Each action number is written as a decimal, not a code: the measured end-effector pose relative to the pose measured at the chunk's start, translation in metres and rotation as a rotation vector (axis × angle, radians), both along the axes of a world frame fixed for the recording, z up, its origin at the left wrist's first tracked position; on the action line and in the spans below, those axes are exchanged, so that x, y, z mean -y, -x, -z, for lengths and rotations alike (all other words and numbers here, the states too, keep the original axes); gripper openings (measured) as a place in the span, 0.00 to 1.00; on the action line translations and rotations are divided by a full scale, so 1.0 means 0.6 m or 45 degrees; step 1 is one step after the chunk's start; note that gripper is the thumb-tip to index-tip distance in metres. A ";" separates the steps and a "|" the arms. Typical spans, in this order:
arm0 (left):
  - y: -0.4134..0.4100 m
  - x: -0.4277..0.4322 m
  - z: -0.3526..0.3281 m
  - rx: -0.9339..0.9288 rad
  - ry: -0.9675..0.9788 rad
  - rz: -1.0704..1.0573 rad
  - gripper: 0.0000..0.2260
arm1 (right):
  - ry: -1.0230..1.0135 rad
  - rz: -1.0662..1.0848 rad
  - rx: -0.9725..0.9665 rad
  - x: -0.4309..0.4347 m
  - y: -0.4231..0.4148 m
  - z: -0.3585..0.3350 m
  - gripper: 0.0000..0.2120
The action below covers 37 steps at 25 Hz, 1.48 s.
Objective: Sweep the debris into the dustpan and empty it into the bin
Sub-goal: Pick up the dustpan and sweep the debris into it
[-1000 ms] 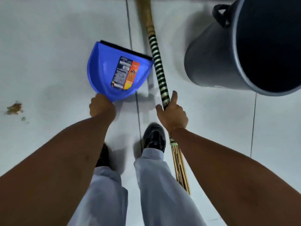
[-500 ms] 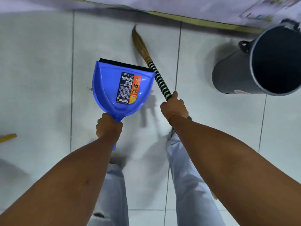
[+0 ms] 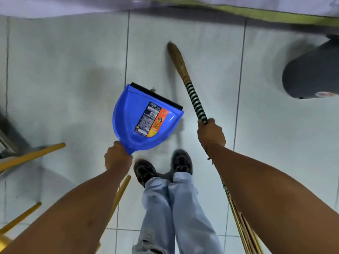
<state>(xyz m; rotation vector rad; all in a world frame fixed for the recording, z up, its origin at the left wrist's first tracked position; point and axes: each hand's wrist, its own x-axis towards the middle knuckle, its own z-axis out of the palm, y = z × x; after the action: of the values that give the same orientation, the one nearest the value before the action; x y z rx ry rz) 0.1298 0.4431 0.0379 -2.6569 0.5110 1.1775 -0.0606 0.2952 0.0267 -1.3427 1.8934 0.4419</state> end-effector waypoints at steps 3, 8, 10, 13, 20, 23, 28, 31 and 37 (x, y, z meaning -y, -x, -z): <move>-0.025 -0.049 0.057 -0.009 -0.100 0.006 0.19 | -0.094 0.102 -0.046 -0.031 0.014 0.079 0.18; -0.062 -0.067 0.139 0.020 -0.127 0.011 0.20 | -0.193 -0.027 -0.084 -0.067 0.034 0.147 0.18; -0.082 -0.060 0.197 0.032 -0.116 0.018 0.20 | -0.195 -0.016 -0.199 -0.075 0.032 0.193 0.16; -0.113 -0.047 0.263 0.068 -0.133 0.210 0.23 | -0.143 -0.063 -0.367 -0.092 0.046 0.242 0.13; -0.172 -0.023 0.318 0.139 -0.193 0.444 0.26 | -0.062 -0.525 -0.465 -0.127 0.097 0.248 0.13; -0.173 -0.026 0.320 0.136 -0.203 0.493 0.26 | -0.002 -0.510 -0.429 -0.124 0.110 0.236 0.15; -0.188 -0.040 0.320 0.180 -0.217 0.548 0.25 | 0.041 -0.387 -0.486 -0.074 0.076 0.268 0.16; -0.203 -0.057 0.312 0.225 -0.260 0.589 0.26 | -0.038 -0.693 -0.503 -0.083 0.074 0.266 0.16; -0.156 -0.039 0.248 0.162 -0.121 0.320 0.20 | 0.032 -0.548 -0.274 -0.113 0.074 0.199 0.19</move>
<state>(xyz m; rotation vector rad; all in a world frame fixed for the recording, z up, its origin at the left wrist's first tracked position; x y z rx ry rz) 0.2232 0.4666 -0.1112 -2.4789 0.7213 0.9304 -0.1049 0.3631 -0.0924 -1.7863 1.7753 0.8065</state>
